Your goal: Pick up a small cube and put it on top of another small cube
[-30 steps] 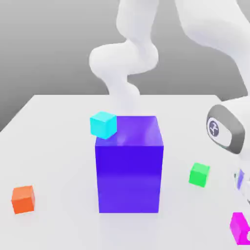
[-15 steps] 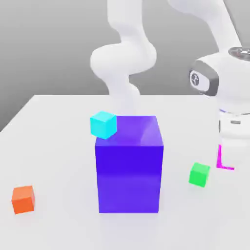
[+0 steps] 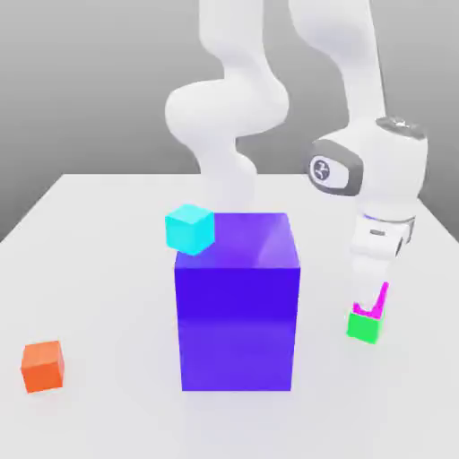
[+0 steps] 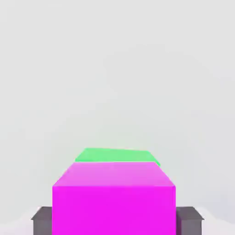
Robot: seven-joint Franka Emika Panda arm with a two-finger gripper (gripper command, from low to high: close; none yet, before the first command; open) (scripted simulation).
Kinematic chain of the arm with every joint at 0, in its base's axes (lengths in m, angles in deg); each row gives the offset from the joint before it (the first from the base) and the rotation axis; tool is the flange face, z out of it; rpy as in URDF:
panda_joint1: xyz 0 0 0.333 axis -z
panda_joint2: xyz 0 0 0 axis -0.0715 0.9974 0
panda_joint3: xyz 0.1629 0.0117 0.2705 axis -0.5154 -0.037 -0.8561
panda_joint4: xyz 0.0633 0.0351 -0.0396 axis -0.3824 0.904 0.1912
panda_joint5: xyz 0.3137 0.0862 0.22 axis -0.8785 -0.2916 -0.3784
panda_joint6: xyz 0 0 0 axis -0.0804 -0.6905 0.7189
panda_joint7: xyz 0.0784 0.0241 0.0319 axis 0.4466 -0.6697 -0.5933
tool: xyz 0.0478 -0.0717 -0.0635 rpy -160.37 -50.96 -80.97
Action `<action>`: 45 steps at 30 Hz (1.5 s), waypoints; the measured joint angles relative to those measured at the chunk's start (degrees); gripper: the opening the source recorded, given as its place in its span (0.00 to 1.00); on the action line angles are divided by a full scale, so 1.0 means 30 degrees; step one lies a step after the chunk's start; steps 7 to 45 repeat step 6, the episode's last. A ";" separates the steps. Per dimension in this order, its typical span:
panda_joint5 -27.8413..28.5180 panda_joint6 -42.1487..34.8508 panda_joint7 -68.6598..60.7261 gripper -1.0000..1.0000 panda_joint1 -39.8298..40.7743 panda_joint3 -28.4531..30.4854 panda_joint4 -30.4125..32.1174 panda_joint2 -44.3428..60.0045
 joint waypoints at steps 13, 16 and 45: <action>-0.0828 -0.1364 -0.0578 1.00 -0.0326 0.0056 0.0061 -0.1463; -0.0828 -0.1364 -0.0578 1.00 -0.0326 0.0056 0.0061 -0.1463; -0.0828 -0.1364 -0.0578 1.00 -0.0326 0.0056 0.0061 -0.1463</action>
